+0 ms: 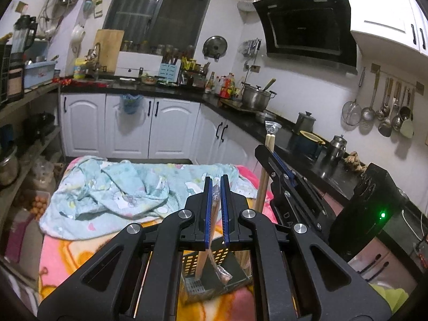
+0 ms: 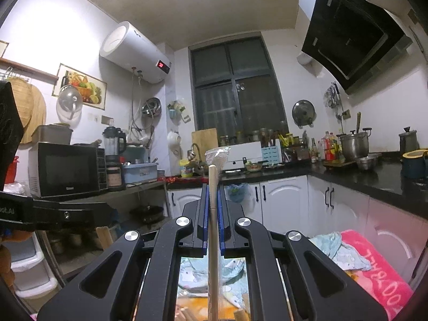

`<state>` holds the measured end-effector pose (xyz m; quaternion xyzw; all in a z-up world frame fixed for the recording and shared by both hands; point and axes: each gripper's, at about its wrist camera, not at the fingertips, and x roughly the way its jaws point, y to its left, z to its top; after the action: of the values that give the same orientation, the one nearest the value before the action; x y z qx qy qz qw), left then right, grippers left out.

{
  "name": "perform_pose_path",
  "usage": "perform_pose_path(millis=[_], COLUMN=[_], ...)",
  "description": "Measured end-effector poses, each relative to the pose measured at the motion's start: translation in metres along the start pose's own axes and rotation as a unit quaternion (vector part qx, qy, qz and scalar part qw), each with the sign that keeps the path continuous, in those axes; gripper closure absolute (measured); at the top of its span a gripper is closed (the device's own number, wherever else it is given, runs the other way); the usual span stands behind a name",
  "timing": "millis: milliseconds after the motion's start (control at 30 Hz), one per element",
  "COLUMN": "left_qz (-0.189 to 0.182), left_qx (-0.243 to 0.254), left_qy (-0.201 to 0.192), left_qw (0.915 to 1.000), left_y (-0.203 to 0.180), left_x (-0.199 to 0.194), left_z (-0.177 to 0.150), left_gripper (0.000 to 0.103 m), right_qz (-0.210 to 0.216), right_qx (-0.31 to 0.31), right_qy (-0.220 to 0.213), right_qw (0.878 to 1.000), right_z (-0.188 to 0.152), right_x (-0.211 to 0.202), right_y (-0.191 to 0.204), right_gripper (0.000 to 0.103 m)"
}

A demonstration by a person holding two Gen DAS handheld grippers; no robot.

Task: Organize utensils
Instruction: 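Lower the chopsticks into the caddy slots and open both grippers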

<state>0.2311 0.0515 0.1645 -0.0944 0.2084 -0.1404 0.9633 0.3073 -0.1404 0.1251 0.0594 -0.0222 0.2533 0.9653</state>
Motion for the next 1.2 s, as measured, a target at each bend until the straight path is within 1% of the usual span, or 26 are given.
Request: perform_pose_path(millis=[233, 533, 567, 600, 633, 667, 733, 833, 900, 967, 1100, 1133, 1167, 1200], left_qz=[0.006, 0.007, 0.007, 0.008, 0.008, 0.007, 0.007, 0.006, 0.007, 0.01, 0.015, 0.015, 0.016, 0.018], left_qx=[-0.004, -0.023, -0.026, -0.03, -0.034, -0.036, -0.042, -0.048, -0.051, -0.053, -0.059, -0.06, -0.06, -0.059], left_qy=[0.016, 0.03, 0.033, 0.034, 0.035, 0.035, 0.034, 0.032, 0.031, 0.03, 0.029, 0.029, 0.027, 0.025], left_qw=[0.9998, 0.9993, 0.9991, 0.999, 0.9988, 0.9987, 0.9985, 0.9983, 0.9982, 0.9981, 0.9977, 0.9977, 0.9977, 0.9978], left_y=[0.006, 0.018, 0.02, 0.023, 0.025, 0.027, 0.031, 0.035, 0.037, 0.038, 0.04, 0.041, 0.04, 0.04], left_x=[0.016, 0.03, 0.031, 0.031, 0.031, 0.031, 0.03, 0.026, 0.024, 0.022, 0.017, 0.016, 0.013, 0.012], left_z=[-0.011, -0.026, -0.028, -0.03, -0.031, -0.032, -0.033, -0.033, -0.033, -0.033, -0.033, -0.033, -0.032, -0.032], left_gripper=[0.1, 0.099, 0.099, 0.099, 0.096, 0.091, 0.085, 0.081, 0.075, 0.063, 0.048, 0.039, 0.035, 0.034], right_qz=[-0.006, 0.004, 0.008, 0.01, 0.012, 0.017, 0.022, 0.024, 0.025, 0.021, 0.02, 0.021, 0.02, 0.02], right_qx=[0.003, 0.004, 0.003, 0.003, 0.005, 0.012, 0.026, 0.036, 0.042, 0.047, 0.052, 0.053, 0.055, 0.054], right_qy=[0.016, 0.034, 0.038, 0.042, 0.045, 0.048, 0.052, 0.055, 0.057, 0.057, 0.064, 0.064, 0.065, 0.068], right_qw=[1.0, 0.999, 0.999, 0.999, 0.999, 0.999, 0.998, 0.998, 0.997, 0.997, 0.996, 0.996, 0.996, 0.996], right_z=[-0.018, -0.038, -0.04, -0.043, -0.044, -0.046, -0.048, -0.048, -0.047, -0.045, -0.038, -0.038, -0.036, -0.034], right_x=[0.01, 0.018, 0.018, 0.018, 0.018, 0.016, 0.012, 0.004, -0.002, -0.007, -0.018, -0.019, -0.022, -0.026], right_y=[-0.004, 0.001, 0.001, 0.001, 0.001, -0.001, -0.004, -0.008, -0.011, -0.014, -0.02, -0.022, -0.023, -0.023], right_gripper=[0.097, 0.096, 0.094, 0.086, 0.076, 0.073, 0.067, 0.061, 0.056, 0.053, 0.043, 0.041, 0.04, 0.037])
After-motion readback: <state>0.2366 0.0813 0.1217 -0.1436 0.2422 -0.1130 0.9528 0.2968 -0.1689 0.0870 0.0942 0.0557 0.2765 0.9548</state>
